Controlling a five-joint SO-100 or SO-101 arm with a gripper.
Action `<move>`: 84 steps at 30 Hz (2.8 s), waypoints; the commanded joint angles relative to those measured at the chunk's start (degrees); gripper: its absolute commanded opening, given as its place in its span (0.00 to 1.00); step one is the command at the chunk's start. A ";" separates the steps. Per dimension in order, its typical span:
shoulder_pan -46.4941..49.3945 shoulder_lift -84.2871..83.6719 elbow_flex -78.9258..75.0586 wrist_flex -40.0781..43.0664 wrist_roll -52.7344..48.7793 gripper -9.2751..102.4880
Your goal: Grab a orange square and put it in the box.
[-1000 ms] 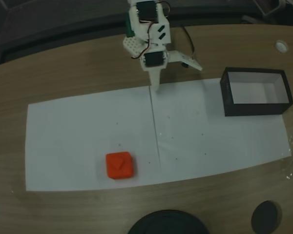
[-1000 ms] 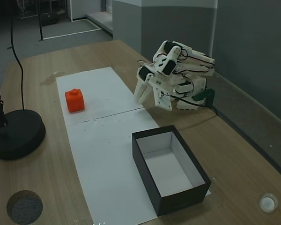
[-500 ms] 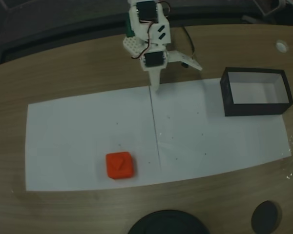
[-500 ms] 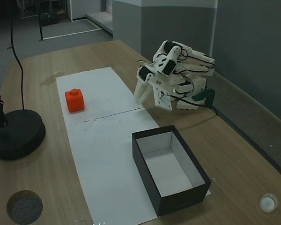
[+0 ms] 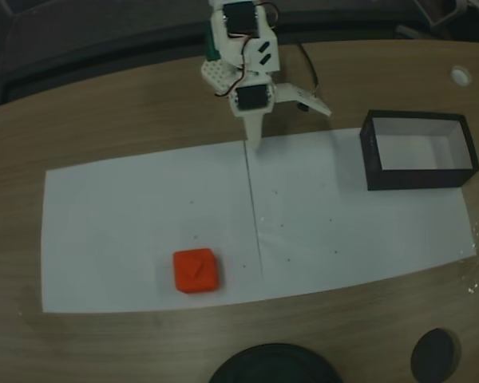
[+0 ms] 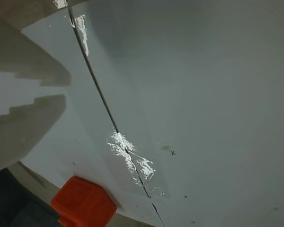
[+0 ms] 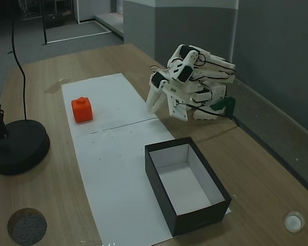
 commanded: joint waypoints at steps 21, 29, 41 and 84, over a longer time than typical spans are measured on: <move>0.79 0.62 -21.09 -15.91 0.18 0.30; 1.49 -21.88 -32.34 -15.73 0.18 0.37; 6.68 -84.29 -73.74 -5.54 -0.26 0.38; 13.62 -137.90 -142.21 28.48 -4.39 0.15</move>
